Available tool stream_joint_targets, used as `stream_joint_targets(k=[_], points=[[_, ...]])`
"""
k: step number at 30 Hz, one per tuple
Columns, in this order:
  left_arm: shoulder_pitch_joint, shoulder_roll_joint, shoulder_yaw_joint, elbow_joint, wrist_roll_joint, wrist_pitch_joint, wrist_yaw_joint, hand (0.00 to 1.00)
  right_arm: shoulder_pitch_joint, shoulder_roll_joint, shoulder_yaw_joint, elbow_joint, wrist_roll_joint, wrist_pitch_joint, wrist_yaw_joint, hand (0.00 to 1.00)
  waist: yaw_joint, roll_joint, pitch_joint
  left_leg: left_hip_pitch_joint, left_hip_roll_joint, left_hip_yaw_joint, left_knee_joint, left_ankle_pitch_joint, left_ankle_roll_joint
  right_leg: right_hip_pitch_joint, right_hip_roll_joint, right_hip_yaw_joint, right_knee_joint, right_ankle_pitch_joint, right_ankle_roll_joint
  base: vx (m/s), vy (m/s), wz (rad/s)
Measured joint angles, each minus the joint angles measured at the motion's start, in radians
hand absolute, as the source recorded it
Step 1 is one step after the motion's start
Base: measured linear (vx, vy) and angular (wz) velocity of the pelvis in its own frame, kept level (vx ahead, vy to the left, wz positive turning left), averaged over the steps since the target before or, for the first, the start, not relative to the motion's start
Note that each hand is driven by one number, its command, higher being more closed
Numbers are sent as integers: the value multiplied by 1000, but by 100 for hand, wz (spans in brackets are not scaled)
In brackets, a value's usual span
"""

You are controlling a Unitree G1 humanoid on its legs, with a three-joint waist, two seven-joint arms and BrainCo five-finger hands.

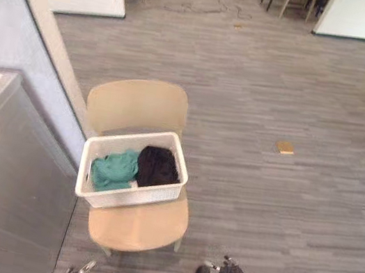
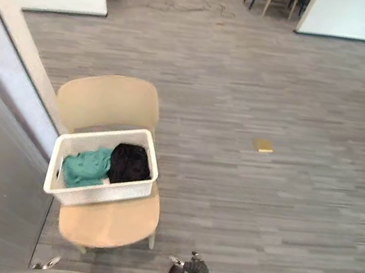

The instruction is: Pick up the laundry basket with both hands and put the clothes into the washing machine.

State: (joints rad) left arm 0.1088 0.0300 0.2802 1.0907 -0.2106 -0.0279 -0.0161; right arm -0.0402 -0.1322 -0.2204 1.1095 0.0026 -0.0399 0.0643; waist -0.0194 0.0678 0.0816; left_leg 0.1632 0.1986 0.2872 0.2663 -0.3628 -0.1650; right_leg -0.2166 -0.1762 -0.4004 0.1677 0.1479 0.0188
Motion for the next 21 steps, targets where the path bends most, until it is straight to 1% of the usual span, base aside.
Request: stream_joint_targets(k=[1, 2, 3, 4, 5, 6, 7, 8, 9, 10, 11, 12, 13, 14, 15, 16, 17, 18, 19, 20, 21], points=[[-18, 22, -24, -9, 2, -1, -4, 0, -2, 16, -16, 12, 4, 4, 0, 0, 19, -49, 23, 34, -51, 9, -62, 41, 16, -9, -43, 11, 15, 12, 2, -275, 135, 23], [-19, 30, -41, -11, 13, -3, -3, 0, 4, 18, -21, 12, 4, 4, 0, 0, 17, -51, 26, 46, -68, 9, -85, 52, 22, -10, -59, 14, 15, 20, 5, -213, 70, -7], [-19, 30, -61, -12, 22, -4, 1, 0, 14, 18, -28, 11, 4, 4, 0, 0, 11, -69, 18, 58, -88, 9, -108, 64, 31, -7, -75, 18, 15, 36, 15, -218, 55, 6], [-14, 35, -112, -17, 49, -17, 6, 0, 40, 11, -31, 8, 3, 0, -1, 0, 4, -74, 14, 69, -125, -2, -128, 77, 48, 1, -109, 30, 5, 60, 32, -244, 85, 17], [-18, 30, -136, -22, 61, -24, 8, 0, 48, 6, -34, 6, 2, 0, -1, 0, -5, -98, 10, 67, -145, -13, -128, 81, 57, 10, -128, 31, -9, 79, 40, -280, 116, 24], [-20, 27, -156, -27, 72, -38, 7, 0, 71, 7, -37, 7, -1, -1, 0, 0, -7, -97, 8, 56, -161, -18, -119, 83, 71, 10, -142, 38, -26, 140, 46, -198, 110, 17], [-21, 26, -161, -28, 79, -41, 7, 0, 77, 5, -34, 7, -6, -2, 0, 0, -8, -97, 11, 44, -163, -17, -105, 85, 85, 7, -141, 50, -43, 194, 45, -196, 112, 0], [-20, 23, -163, -19, 98, -45, 6, 0, 62, -8, -35, 2, -8, 0, 3, 0, -1, -70, 8, 24, -148, -6, -98, 96, 109, 5, -113, 124, -82, 287, 73, -156, 122, -2], [-17, 19, -163, -17, 105, -47, 6, 0, 63, -15, -38, -7, -4, -2, 9, 0, -3, -56, 21, 21, -136, -3, -89, 103, 120, -22, -110, 176, 66, 165, 78, -154, 109, 8], [-15, 22, -150, -18, 104, -48, 7, 0, 70, -13, -38, -18, -5, -2, 16, 0, -2, -54, 29, 19, -128, -9, -86, 108, 121, -45, -107, 203, 222, 53, 47, -122, 41, 46], [-14, 35, -134, -19, 106, -49, 8, 0, 85, 8, -40, -29, -6, -1, 17, 0, 5, -67, 29, 18, -113, -37, -85, 125, 123, -55, -86, 245, 465, -95, 50, -113, -62, 72], [-14, 47, -96, -20, 110, -49, 7, 0, 93, 29, -62, -29, -8, 0, 19, 0, 17, -100, 23, 12, -108, -65, -90, 146, 114, -31, -52, 291, 623, -184, 70, -94, -103, 68], [-14, 48, -87, -22, 112, -49, 7, 0, 97, 36, -62, -31, -8, -1, 19, 0, 19, -107, 23, 9, -108, -70, -91, 150, 115, -21, -42, 297, 639, -199, 76, -73, -129, 53], [-14, 48, -61, -26, 117, -49, 8, 0, 98, 45, -58, -31, -8, -4, 21, 0, 26, -124, 20, -1, -118, -91, -94, 169, 110, 9, -17, 323, 629, -242, 93, -81, -111, 36], [-14, 49, -41, -18, 128, -48, 8, 0, 98, 45, -57, -30, -7, -3, 22, 0, 27, -130, 7, -21, -125, -103, -111, 193, 108, 27, 7, 354, 559, -258, 129, -89, -94, 37], [-14, 42, -33, -13, 138, -45, 9, 0, 91, 42, -57, -32, -7, -4, 23, 0, 27, -127, 1, -32, -117, -110, -125, 208, 108, 47, 26, 366, 498, -264, 140, -101, -72, 32], [-10, 31, -29, -8, 143, -42, 8, 0, 93, 32, -55, -32, -6, -4, 22, 0, 33, -88, -18, -70, -104, -123, -152, 242, 102, 71, 50, 393, 407, -308, 127, -147, -173, 43], [-12, 43, -16, -21, 144, -44, 10, 0, 83, 45, -30, -28, -4, -3, 23, 0, 37, -134, -20, -115, -133, -149, -159, 270, 91, 90, 38, 412, 331, -371, 99, -125, -161, 38], [-13, 46, -17, -21, 144, -44, 12, 0, 81, 44, -24, -26, -4, -3, 23, 0, 40, -136, -22, -124, -136, -152, -160, 275, 89, 96, 39, 413, 304, -377, 94, -160, -194, 38], [-19, 51, -18, -19, 143, -42, 14, 0, 61, 43, -6, -18, -5, -3, 23, 0, 50, -127, -24, -169, -130, -173, -163, 298, 81, 115, 47, 402, 195, -387, 89, -158, -121, 40], [-22, 44, -23, -17, 134, -37, 17, 0, 38, 39, 6, -4, -5, -4, 22, 0, 46, -101, -19, -206, -110, -210, -163, 326, 82, 114, 69, 369, 145, -347, 77, -204, -139, 53]])
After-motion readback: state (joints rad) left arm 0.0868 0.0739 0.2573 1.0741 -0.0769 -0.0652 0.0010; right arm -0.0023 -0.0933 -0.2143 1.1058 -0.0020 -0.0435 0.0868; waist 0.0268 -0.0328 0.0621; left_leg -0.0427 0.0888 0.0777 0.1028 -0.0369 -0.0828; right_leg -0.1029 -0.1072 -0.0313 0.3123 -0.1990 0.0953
